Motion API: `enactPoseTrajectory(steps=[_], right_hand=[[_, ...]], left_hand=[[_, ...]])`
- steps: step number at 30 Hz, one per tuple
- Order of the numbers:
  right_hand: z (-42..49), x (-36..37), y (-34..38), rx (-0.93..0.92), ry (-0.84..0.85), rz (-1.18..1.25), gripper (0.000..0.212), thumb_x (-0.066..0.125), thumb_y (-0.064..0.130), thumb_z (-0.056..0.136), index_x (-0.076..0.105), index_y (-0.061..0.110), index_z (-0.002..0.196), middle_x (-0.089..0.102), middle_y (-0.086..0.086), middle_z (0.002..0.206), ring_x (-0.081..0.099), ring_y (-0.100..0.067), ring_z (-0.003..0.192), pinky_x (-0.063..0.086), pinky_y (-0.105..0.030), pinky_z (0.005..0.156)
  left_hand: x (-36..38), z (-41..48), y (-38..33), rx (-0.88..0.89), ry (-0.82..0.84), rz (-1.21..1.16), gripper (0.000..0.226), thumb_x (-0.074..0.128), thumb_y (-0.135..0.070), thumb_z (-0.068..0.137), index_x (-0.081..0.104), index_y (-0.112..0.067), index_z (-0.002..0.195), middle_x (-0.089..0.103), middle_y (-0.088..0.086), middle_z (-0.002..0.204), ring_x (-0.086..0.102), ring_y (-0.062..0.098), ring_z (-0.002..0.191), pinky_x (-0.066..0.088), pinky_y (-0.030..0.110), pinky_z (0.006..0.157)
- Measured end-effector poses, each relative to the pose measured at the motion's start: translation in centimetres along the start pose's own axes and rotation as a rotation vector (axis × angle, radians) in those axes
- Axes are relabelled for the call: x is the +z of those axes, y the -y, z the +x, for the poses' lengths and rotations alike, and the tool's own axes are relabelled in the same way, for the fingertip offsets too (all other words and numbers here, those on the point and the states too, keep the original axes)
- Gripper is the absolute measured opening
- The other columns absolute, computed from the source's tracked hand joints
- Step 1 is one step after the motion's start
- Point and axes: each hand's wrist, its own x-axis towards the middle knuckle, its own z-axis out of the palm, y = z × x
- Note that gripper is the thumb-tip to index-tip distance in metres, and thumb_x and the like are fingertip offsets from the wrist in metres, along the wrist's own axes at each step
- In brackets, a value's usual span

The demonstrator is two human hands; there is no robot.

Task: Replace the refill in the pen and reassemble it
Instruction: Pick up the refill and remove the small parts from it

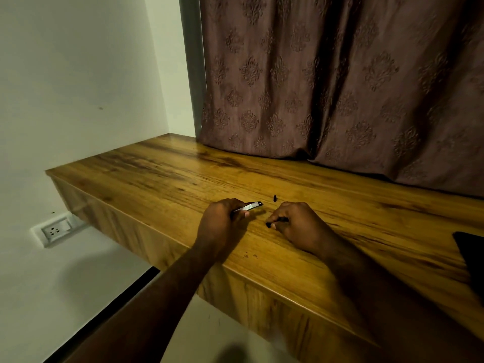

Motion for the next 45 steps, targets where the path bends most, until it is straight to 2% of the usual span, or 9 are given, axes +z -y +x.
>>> enactPoseTrajectory(steps=[2, 5, 7, 9, 13, 19, 27, 32, 45], right_hand=[[0.1, 0.0, -0.2, 0.079, -0.077, 0.155, 0.013, 0.066, 0.011, 0.087, 0.075, 0.016, 0.094, 0.072, 0.000, 0.091, 0.065, -0.016, 0.083, 0.053, -0.032, 0.076], [0.2, -0.1, 0.0, 0.238, -0.145, 0.638, 0.010, 0.062, 0.005, 0.090, 0.070, 0.010, 0.091, 0.066, -0.008, 0.073, 0.059, -0.018, 0.060, 0.051, -0.026, 0.054], [0.2, -0.1, 0.2, 0.278, -0.110, 0.829, 0.007, 0.061, 0.005, 0.090, 0.068, 0.007, 0.092, 0.065, -0.012, 0.075, 0.058, -0.017, 0.058, 0.051, -0.023, 0.051], [0.3, 0.3, 0.2, 0.279, -0.087, 0.910, 0.009, 0.061, 0.008, 0.091, 0.067, 0.002, 0.094, 0.065, -0.012, 0.075, 0.059, -0.016, 0.057, 0.052, -0.023, 0.051], [0.4, 0.7, 0.3, 0.265, -0.072, 0.945, 0.011, 0.063, 0.011, 0.089, 0.069, 0.001, 0.092, 0.067, -0.011, 0.073, 0.060, -0.016, 0.058, 0.051, -0.024, 0.052], [0.7, 0.7, 0.0, 0.299, -0.053, 0.995, 0.010, 0.063, 0.005, 0.088, 0.069, -0.002, 0.093, 0.066, -0.015, 0.077, 0.062, -0.017, 0.060, 0.053, -0.024, 0.054], [0.8, 0.0, -0.1, 0.421, -0.062, 1.217, 0.008, 0.059, 0.000, 0.089, 0.067, -0.003, 0.089, 0.067, -0.016, 0.076, 0.066, -0.015, 0.059, 0.058, -0.024, 0.057], [0.9, -0.4, -0.4, 0.465, -0.067, 1.323, 0.010, 0.059, -0.001, 0.089, 0.065, -0.004, 0.095, 0.068, -0.014, 0.076, 0.068, -0.016, 0.063, 0.058, -0.025, 0.059], [0.8, -0.5, 0.0, 0.449, -0.036, 1.296, 0.009, 0.059, 0.001, 0.089, 0.066, -0.003, 0.092, 0.067, -0.015, 0.077, 0.064, -0.015, 0.061, 0.058, -0.023, 0.059]], left_hand=[[0.2, 0.0, 0.2, 0.040, -0.008, 0.021, 0.066, 0.036, -0.080, 0.076, 0.071, -0.027, 0.093, 0.071, -0.004, 0.078, 0.065, 0.008, 0.068, 0.054, 0.041, 0.059], [0.4, -0.2, 0.1, 0.142, -0.012, 0.101, 0.025, 0.056, -0.046, 0.093, 0.071, -0.028, 0.101, 0.070, -0.005, 0.078, 0.063, 0.009, 0.065, 0.051, 0.040, 0.056], [0.6, -0.3, -0.3, 0.246, -0.008, 0.207, 0.023, 0.055, -0.039, 0.095, 0.068, -0.030, 0.112, 0.071, -0.005, 0.081, 0.062, 0.008, 0.067, 0.050, 0.036, 0.056], [0.5, -0.4, -0.7, 0.292, -0.007, 0.269, 0.033, 0.046, -0.048, 0.096, 0.065, -0.033, 0.118, 0.072, -0.006, 0.085, 0.063, 0.008, 0.069, 0.050, 0.033, 0.057], [0.3, -0.5, -1.0, 0.304, 0.018, 0.379, 0.045, 0.037, -0.056, 0.092, 0.063, -0.034, 0.121, 0.075, -0.007, 0.097, 0.068, 0.011, 0.079, 0.052, 0.031, 0.062], [0.5, -0.2, -1.1, 0.296, 0.028, 0.484, 0.038, 0.049, -0.052, 0.092, 0.062, -0.033, 0.122, 0.073, -0.007, 0.103, 0.069, 0.011, 0.082, 0.054, 0.028, 0.063], [1.0, 2.1, -2.4, 0.360, 0.044, 0.716, 0.029, 0.066, -0.013, 0.074, 0.073, -0.015, 0.103, 0.074, 0.006, 0.101, 0.072, 0.027, 0.080, 0.055, 0.030, 0.055], [1.5, 2.7, -3.5, 0.382, 0.051, 0.691, 0.036, 0.069, -0.003, 0.075, 0.070, -0.010, 0.110, 0.070, 0.013, 0.114, 0.068, 0.031, 0.100, 0.057, 0.035, 0.070], [2.1, 1.6, -1.8, 0.299, 0.003, 0.554, 0.032, 0.067, -0.007, 0.077, 0.071, -0.011, 0.109, 0.071, 0.011, 0.111, 0.071, 0.029, 0.091, 0.058, 0.034, 0.067]])
